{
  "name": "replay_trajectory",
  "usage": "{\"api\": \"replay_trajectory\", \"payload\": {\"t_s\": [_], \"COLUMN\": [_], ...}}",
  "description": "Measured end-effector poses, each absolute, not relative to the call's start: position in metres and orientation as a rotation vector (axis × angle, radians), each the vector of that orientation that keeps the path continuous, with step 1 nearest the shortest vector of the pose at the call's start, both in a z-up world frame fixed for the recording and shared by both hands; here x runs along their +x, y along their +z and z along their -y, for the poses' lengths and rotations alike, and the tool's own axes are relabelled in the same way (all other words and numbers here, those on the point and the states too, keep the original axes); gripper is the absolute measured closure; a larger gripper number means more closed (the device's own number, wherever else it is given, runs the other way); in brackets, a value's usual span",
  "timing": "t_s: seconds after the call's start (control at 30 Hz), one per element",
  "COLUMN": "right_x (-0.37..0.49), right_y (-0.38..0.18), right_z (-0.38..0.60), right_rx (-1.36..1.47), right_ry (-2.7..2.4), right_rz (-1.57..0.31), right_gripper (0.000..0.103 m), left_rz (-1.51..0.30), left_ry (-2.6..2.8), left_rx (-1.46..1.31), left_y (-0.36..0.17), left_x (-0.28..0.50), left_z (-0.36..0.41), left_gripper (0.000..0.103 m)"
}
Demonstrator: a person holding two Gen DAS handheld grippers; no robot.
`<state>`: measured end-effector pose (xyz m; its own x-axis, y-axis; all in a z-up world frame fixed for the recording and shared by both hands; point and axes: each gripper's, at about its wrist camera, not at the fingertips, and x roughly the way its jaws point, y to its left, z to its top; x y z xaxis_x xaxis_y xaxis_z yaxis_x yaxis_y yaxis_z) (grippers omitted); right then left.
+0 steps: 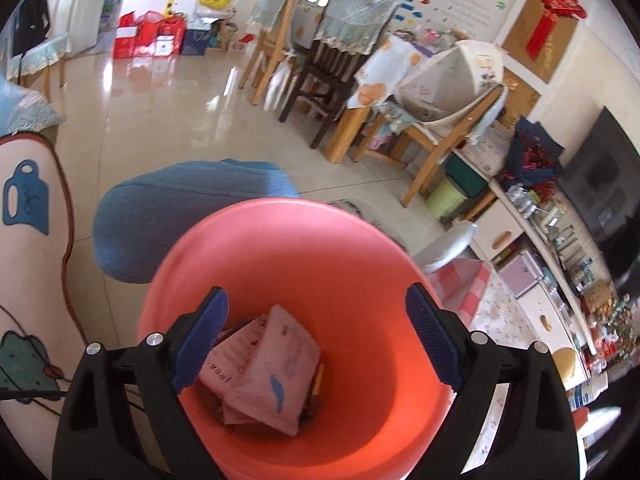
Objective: Collect trash
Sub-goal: 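Bring both tools back over the table toward the remaining packets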
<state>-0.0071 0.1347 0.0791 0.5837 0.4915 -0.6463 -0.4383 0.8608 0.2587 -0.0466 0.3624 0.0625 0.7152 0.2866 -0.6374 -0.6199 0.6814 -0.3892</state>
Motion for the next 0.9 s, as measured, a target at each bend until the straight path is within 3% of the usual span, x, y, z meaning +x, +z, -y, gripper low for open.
{"api": "replay_trajectory", "payload": {"t_s": [0.43,0.9], "right_x": [-0.045,-0.058], "right_y": [0.074,0.065], "right_z": [-0.041,0.07], "right_rx": [-0.042,0.021], "right_ry": [0.391,0.271], "right_rz": [-0.71,-0.69], "right_gripper": [0.011,0.011], "left_rz": [-0.46,-0.635], "left_ry": [0.312,0.11], "left_rx": [-0.488,-0.276], "left_y": [0.079,0.072], "left_x": [-0.034,-0.021], "left_z": [-0.292,-0.194], "left_gripper": [0.006,0.006]}}
